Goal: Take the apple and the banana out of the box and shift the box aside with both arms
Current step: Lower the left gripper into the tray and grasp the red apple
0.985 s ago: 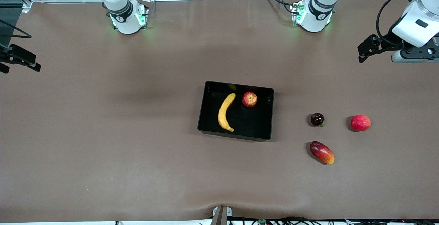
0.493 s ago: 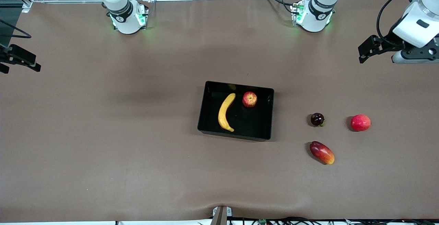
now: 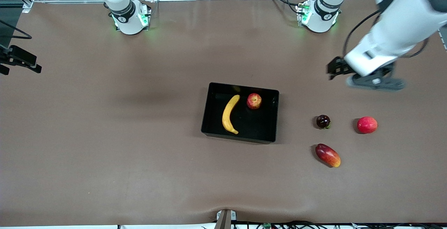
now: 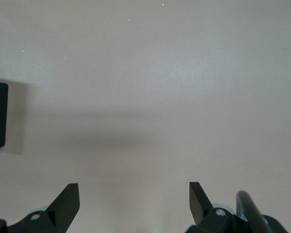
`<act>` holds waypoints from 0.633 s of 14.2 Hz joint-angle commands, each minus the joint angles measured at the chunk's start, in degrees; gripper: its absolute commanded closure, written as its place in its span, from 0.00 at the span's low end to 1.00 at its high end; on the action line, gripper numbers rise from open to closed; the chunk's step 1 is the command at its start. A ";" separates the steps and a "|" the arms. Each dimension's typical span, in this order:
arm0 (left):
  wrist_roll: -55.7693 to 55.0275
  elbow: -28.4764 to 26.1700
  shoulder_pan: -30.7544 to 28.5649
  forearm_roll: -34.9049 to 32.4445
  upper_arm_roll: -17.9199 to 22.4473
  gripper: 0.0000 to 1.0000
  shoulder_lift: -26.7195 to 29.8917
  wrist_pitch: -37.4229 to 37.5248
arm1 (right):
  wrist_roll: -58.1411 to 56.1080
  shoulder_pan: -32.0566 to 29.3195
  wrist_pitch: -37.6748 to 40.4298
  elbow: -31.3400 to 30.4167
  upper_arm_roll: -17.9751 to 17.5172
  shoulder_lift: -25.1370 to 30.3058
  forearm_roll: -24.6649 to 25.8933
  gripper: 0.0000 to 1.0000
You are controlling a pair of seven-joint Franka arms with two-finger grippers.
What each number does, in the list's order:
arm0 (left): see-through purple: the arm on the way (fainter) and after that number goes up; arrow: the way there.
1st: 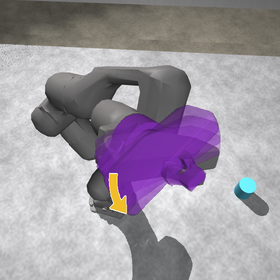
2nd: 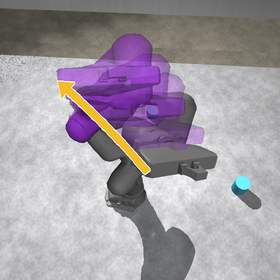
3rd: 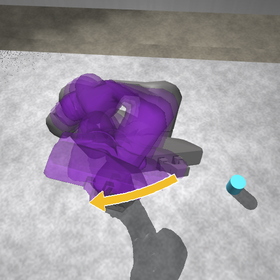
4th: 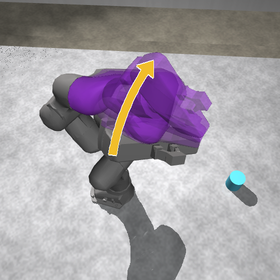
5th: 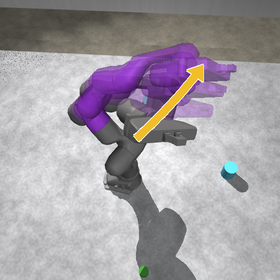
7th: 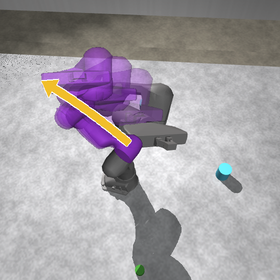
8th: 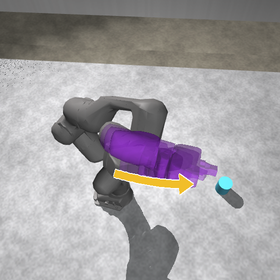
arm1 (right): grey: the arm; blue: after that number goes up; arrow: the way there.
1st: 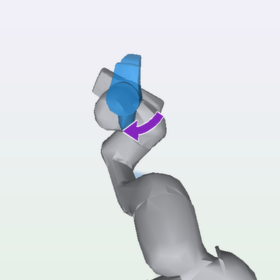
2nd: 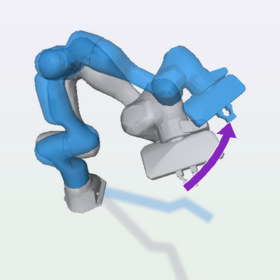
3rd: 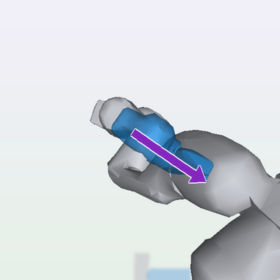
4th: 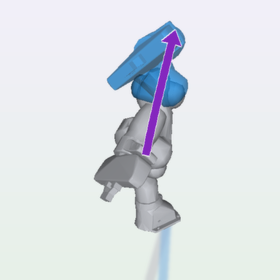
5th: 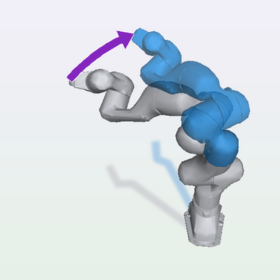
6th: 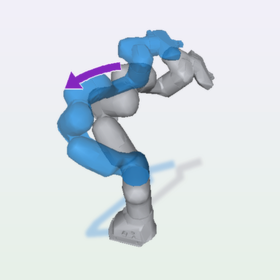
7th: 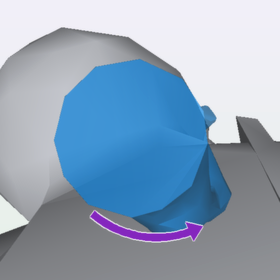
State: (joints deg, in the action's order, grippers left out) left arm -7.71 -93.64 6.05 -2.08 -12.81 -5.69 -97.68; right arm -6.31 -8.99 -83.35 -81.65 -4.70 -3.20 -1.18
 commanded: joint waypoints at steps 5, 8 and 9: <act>-17.57 0.30 10.37 -0.99 -0.37 0.00 -11.43 -11.64 | -0.01 -0.59 -0.06 0.53 -0.75 -0.14 0.48 0.00; -22.96 0.30 14.95 -0.99 -0.37 0.00 -17.23 -16.83 | -0.01 -0.93 -0.06 0.53 -0.75 -0.14 0.48 0.00; -23.75 0.30 16.35 -0.99 -0.37 0.00 -18.73 -17.80 | -0.01 -1.02 -0.06 0.53 -0.75 -0.23 0.48 0.00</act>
State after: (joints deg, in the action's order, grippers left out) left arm -29.33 -94.35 20.27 -2.12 -13.45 -21.37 -113.65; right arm -6.31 -9.00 -83.39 -81.65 -4.73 -3.20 -1.18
